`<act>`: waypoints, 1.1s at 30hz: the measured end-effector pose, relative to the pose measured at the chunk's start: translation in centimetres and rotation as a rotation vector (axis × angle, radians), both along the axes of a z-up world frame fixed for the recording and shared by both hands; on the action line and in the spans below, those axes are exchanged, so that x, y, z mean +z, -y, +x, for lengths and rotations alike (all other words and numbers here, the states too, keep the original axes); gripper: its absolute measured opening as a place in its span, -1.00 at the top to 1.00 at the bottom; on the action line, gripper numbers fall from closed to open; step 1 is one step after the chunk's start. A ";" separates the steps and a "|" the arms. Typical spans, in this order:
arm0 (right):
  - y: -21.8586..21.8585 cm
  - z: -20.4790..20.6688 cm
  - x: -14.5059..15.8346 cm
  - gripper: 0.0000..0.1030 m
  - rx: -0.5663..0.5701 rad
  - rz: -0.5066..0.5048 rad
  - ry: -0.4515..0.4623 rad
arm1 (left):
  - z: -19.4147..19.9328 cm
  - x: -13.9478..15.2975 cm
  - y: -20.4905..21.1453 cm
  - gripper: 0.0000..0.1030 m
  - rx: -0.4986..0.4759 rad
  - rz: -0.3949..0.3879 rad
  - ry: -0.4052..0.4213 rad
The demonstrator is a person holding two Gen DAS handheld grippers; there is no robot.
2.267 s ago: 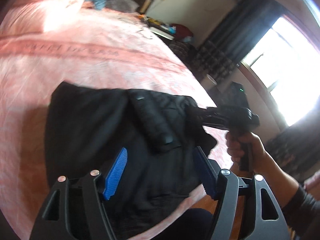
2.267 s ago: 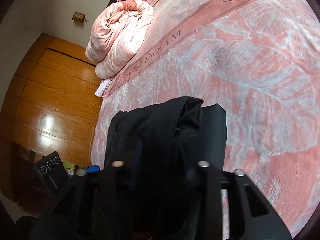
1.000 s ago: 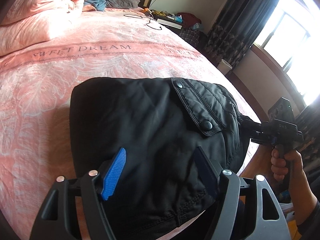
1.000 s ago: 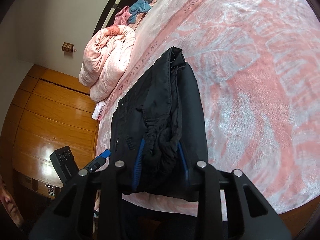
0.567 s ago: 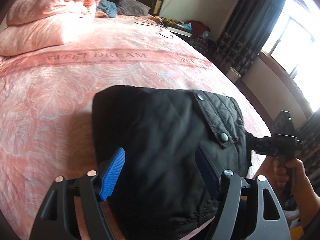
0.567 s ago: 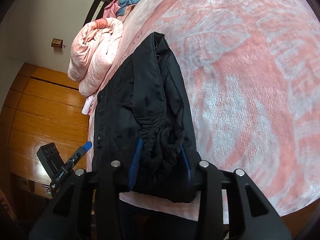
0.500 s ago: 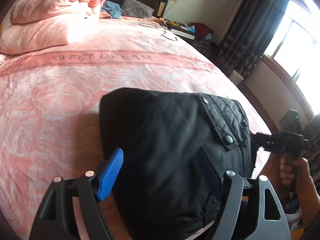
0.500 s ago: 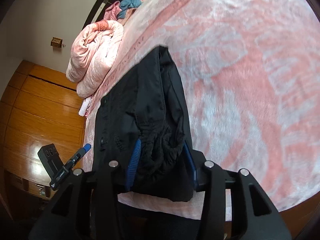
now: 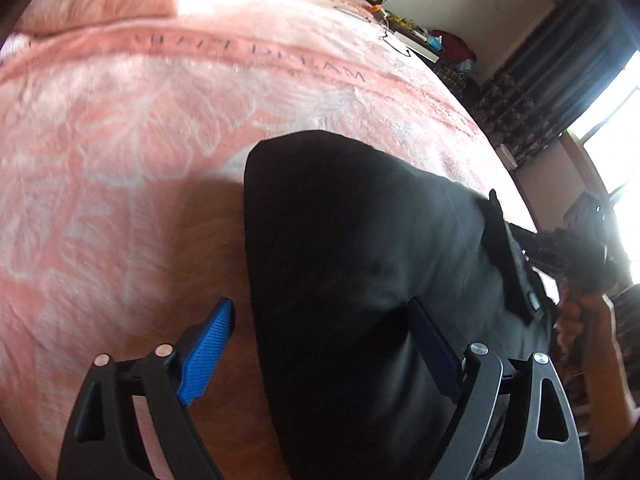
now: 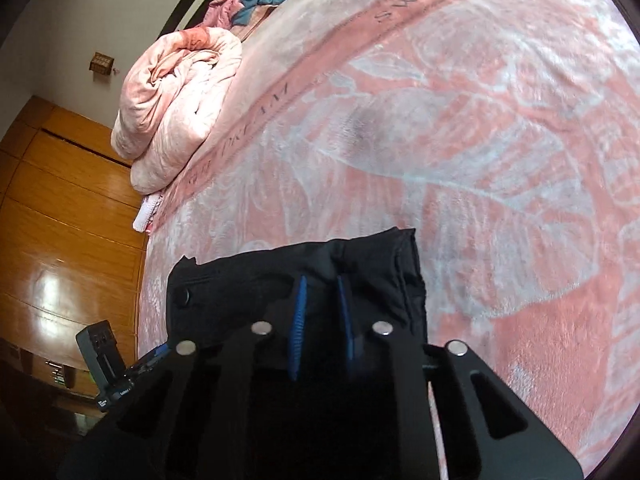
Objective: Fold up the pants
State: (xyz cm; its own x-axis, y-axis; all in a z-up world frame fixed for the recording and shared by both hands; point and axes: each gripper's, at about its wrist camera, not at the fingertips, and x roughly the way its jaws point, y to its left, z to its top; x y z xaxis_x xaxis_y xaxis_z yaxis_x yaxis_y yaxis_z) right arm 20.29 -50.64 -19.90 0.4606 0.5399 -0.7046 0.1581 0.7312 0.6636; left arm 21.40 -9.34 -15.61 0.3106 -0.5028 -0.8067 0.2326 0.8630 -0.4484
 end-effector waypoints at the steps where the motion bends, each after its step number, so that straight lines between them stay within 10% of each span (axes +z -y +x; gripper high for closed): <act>1: 0.3 -0.8 0.9 0.58 -0.012 0.011 0.019 | 0.2 0.1 -0.4 -0.70 0.010 -0.013 -0.014; 4: 0.3 -4.7 4.4 0.05 -0.024 0.005 0.111 | -0.2 1.2 -1.9 -0.69 0.024 -0.060 -0.003; 12: -3.4 -13.2 3.5 0.05 0.059 0.039 0.098 | -1.7 -0.2 -4.1 -0.76 0.039 -0.248 -0.087; 16: -2.2 -13.9 1.5 0.45 -0.013 0.085 0.059 | -1.4 -2.1 -3.5 -0.76 0.046 -0.262 -0.157; 18: -1.7 -14.5 2.5 0.23 -0.028 0.116 0.060 | -1.4 -2.4 -3.4 -0.76 0.050 -0.274 -0.164; 21: -0.4 -15.3 4.9 -0.82 -0.047 0.096 0.080 | -1.4 -1.9 -4.4 -0.76 0.055 -0.338 -0.164; 33: 3.9 -12.0 -0.8 -0.94 -0.038 0.214 -0.181 | 3.3 -3.7 -6.5 -0.88 0.008 -0.550 -0.328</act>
